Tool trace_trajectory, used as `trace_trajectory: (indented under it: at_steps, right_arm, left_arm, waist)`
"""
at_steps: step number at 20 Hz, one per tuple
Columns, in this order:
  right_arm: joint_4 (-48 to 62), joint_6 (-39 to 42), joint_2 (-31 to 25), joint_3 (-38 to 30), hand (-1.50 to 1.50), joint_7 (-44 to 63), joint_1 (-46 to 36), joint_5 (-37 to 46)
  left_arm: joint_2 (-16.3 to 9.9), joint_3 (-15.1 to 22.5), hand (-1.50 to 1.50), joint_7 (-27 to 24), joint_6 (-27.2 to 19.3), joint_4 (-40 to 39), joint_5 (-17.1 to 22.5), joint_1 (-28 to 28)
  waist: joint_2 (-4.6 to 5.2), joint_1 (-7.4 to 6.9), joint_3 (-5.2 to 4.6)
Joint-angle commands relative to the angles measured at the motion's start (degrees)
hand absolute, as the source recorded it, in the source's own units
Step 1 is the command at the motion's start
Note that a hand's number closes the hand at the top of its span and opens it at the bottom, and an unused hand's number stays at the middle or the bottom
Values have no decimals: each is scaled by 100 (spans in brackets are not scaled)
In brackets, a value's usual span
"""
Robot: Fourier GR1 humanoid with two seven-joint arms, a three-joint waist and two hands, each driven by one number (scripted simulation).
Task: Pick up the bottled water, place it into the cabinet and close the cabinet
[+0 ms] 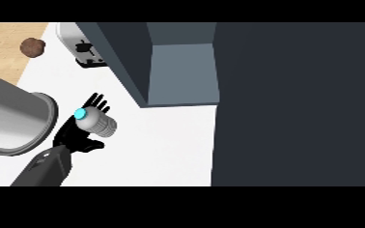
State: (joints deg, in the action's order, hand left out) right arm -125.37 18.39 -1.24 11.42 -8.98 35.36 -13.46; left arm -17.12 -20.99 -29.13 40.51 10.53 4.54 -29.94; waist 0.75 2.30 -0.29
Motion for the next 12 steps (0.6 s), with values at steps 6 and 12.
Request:
trace_trajectory:
  at_steps: [6, 12]
  right_arm:
    - [-28, 90, -60, 68, -150, -103, 315, -45]
    - [82, -156, -29, -27, -150, 127, -210, 5]
  left_arm:
    - [231, 164, -150, -386, 863, 212, -67, 16]
    - [338, 197, 150, -492, 830, 263, -76, -40]
  waist:
    - [-33, -9, 9]
    - [-12, -43, 5]
